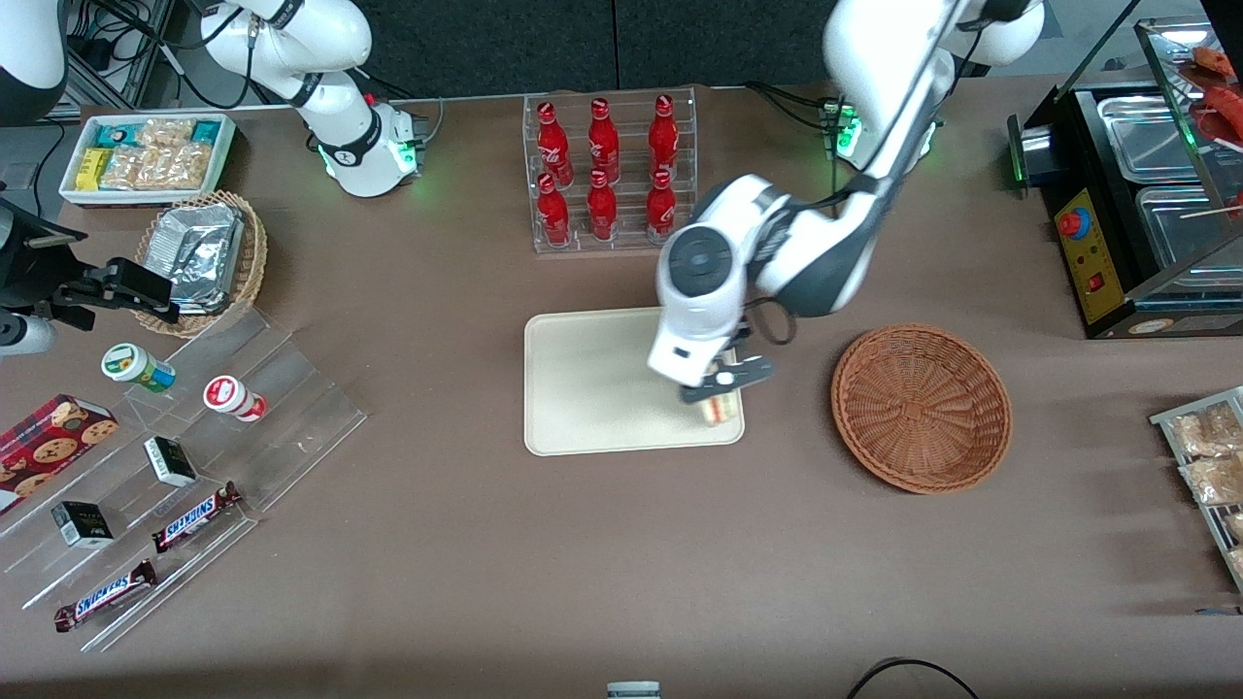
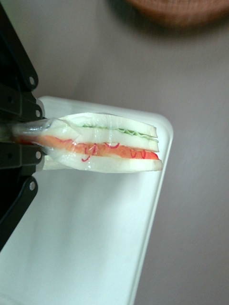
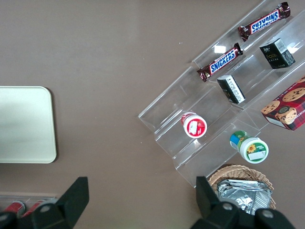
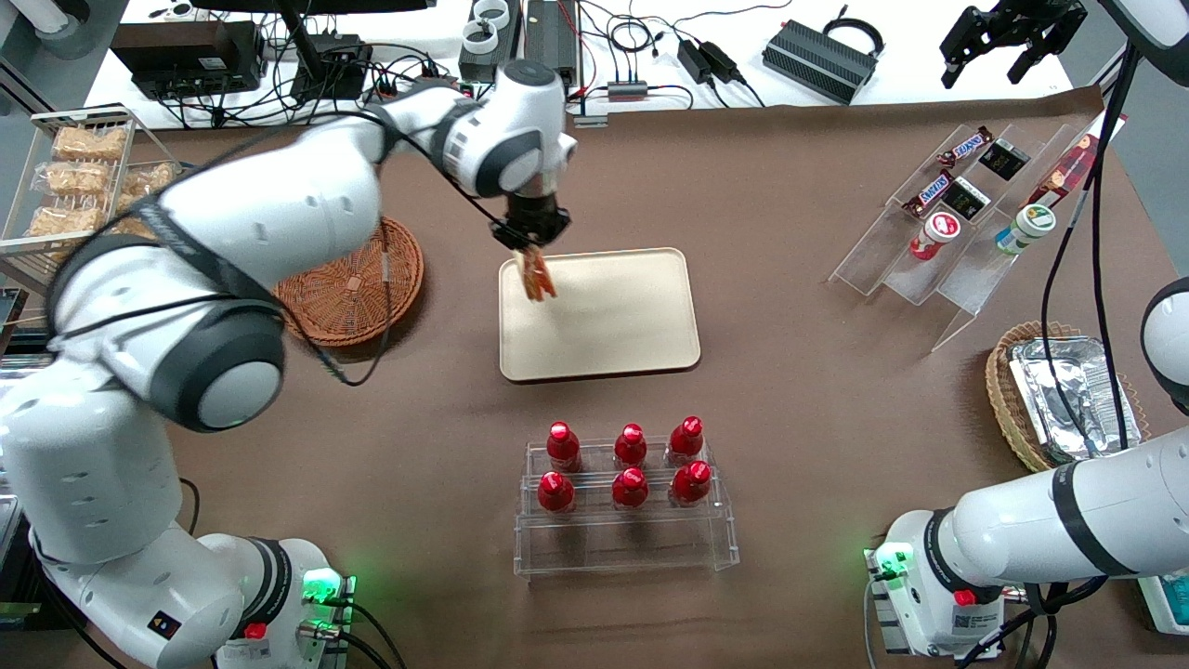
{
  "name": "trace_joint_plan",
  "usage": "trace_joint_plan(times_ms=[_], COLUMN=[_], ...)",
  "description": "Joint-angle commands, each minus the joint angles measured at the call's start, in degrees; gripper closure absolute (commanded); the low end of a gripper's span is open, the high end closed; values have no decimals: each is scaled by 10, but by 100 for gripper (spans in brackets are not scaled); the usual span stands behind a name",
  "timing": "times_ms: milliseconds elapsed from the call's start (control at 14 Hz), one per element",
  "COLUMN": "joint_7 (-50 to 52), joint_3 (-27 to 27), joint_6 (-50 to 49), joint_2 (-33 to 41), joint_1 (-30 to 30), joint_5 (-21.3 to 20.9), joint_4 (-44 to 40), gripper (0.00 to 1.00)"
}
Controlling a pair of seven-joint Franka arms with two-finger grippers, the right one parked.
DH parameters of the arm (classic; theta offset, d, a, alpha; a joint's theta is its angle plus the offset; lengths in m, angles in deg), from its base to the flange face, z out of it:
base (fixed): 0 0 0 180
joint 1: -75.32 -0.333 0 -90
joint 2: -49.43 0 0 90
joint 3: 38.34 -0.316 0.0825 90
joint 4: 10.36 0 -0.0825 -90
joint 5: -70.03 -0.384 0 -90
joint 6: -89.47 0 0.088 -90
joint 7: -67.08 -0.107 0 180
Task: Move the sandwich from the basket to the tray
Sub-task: 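Lower the sandwich onto the tray and open the left gripper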
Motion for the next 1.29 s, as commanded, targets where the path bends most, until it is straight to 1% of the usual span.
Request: trace_joint_plan(times_ms=[0,214,571,643,714,786,1000,1214], joint_7=[2,2,-5,-5,-9,-11,-1,2], joint_3=[-10,-11,-11,-11,-11,-11,-12,-15], joint_6=[-3,38,47,48,49,49,38,-26], joint_2=[-66,-103,-122,-123,-125,-125,-110,-61], joint_1=[35,68,83,86,86,86,84,73], joint_5=[-3,-5,-5,-5,-5,-5,-4,-2], joint_4=[-77,-81,-81,-81,-80,-80,-81,-81], gripper=[100,100,99,74,16,0,0,0])
